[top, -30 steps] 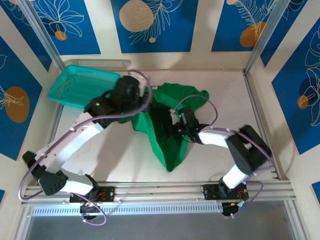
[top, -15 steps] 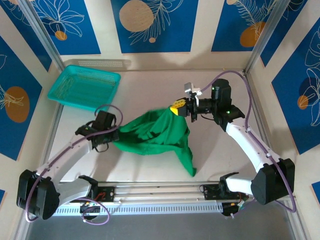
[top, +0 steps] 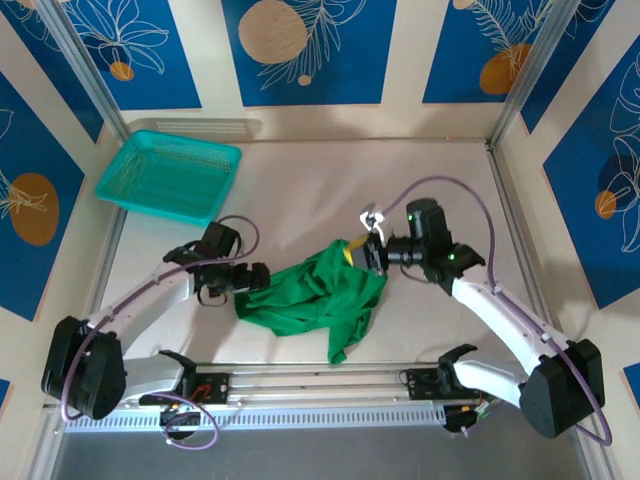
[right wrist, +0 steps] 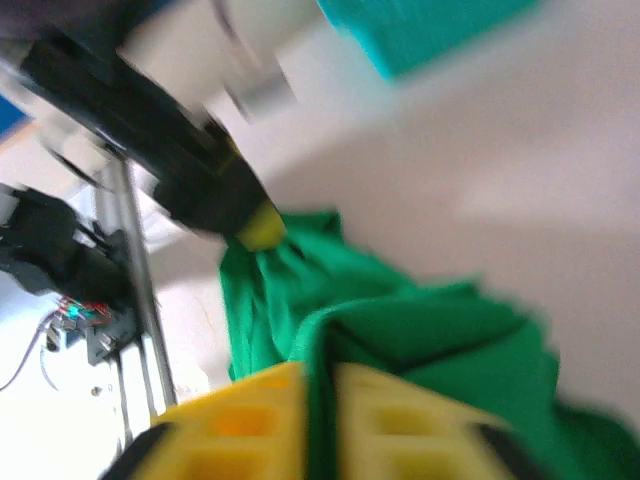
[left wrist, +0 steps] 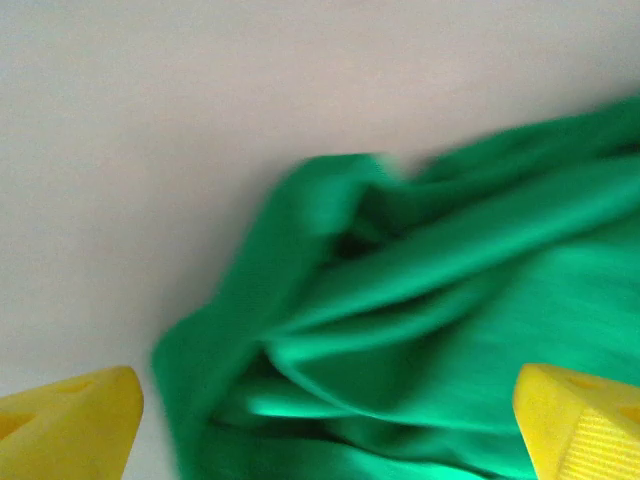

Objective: Fold the inside-out t-shirt

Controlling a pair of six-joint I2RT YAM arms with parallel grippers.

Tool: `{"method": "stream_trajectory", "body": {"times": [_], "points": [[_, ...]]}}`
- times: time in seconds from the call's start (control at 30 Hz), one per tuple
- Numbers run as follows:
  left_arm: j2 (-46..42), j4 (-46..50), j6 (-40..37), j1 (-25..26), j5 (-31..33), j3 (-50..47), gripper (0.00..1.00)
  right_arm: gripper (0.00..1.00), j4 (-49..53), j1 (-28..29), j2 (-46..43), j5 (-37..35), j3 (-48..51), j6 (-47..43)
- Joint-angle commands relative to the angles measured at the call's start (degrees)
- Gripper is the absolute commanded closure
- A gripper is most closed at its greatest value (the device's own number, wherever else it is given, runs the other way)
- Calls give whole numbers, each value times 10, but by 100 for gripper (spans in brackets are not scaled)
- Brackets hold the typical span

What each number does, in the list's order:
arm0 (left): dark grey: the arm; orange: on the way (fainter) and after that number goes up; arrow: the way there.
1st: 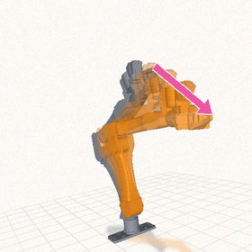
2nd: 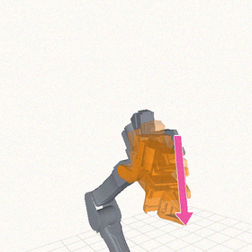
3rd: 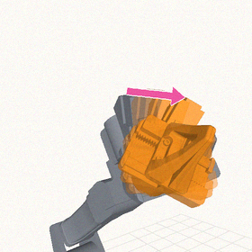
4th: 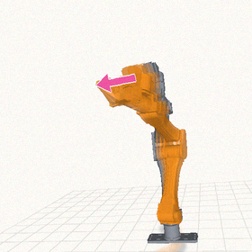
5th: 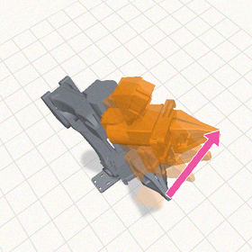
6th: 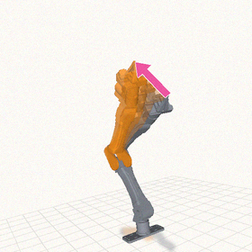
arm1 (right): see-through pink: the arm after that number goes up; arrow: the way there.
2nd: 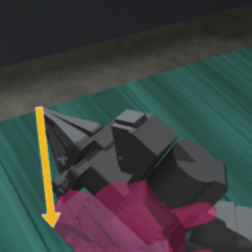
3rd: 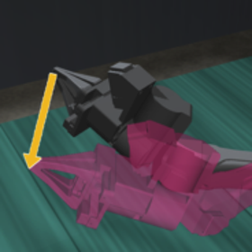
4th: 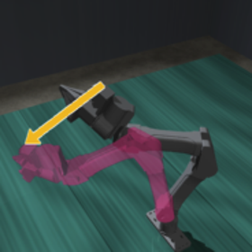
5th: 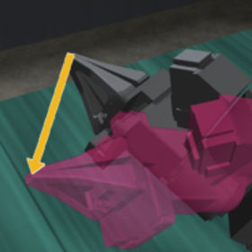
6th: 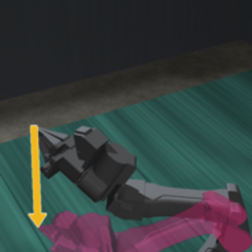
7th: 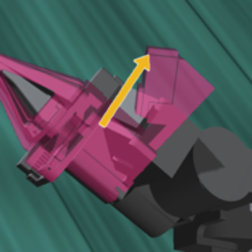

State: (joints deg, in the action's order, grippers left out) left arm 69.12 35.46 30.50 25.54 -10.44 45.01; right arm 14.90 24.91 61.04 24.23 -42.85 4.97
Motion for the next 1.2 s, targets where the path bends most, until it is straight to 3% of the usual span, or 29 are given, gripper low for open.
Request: {"method": "stream_trajectory", "body": {"times": [0.0, 0.1, 0.2, 0.27, 0.33, 0.43, 0.47, 0.5, 0.53, 0.63, 0.67, 0.7, 0.77, 0.8, 0.83, 0.97, 1.03, 1.17], "points": [[-27, 19, -43, 32, -92, 42, 6, 62, 50, -3, -20, -160, 72, 203], [26, -52, -80, 101, -152, 73, 5, 59, 101, -61, -30, -141, 89, 264], [116, -49, -72, 139, -77, 137, 9, 56, 169, -44, -50, -195, 41, 235], [163, -43, -66, 141, -30, 164, 12, 42, 203, -7, -49, -243, -5, 190], [195, -48, -51, 141, 17, 183, 17, 40, 217, 18, -19, -262, -56, 137], [212, -65, -41, 141, 30, 195, 25, 38, 199, 28, 56, -278, -113, 89], [211, -73, -40, 141, 31, 192, 25, 35, 180, 29, 80, -276, -122, 73], [207, -86, -40, 141, 31, 185, 25, 7, 148, 33, 107, -267, -124, 47], [204, -99, -42, 141, 33, 175, 27, 1, 120, 39, 132, -252, -124, 18], [211, -115, -47, 140, 37, 158, 35, 1, 81, 62, 207, -230, -143, -35], [217, -116, -48, 140, 38, 158, 49, 0, 80, 66, 235, -225, -154, -45], [226, -112, -48, 140, 33, 160, 66, 5, 84, 66, 256, -213, -164, -49], [239, -104, -47, 139, 3, 166, 93, 30, 96, 55, 288, -156, -178, -51], [240, -102, -47, 139, -16, 165, 100, 65, 100, 47, 295, -127, -180, -48], [234, -104, -45, 139, -29, 162, 100, 99, 102, 38, 290, -117, -180, -40], [167, -92, -16, 127, -50, 160, 100, 100, 120, 26, 177, -135, -181, -36], [103, -92, 5, 107, -59, 158, 100, 100, 115, 0, 97, -109, -178, -24], [-8, -65, 23, 39, 5, 115, 100, 100, 146, -79, 8, -126, -140, 44]]}}
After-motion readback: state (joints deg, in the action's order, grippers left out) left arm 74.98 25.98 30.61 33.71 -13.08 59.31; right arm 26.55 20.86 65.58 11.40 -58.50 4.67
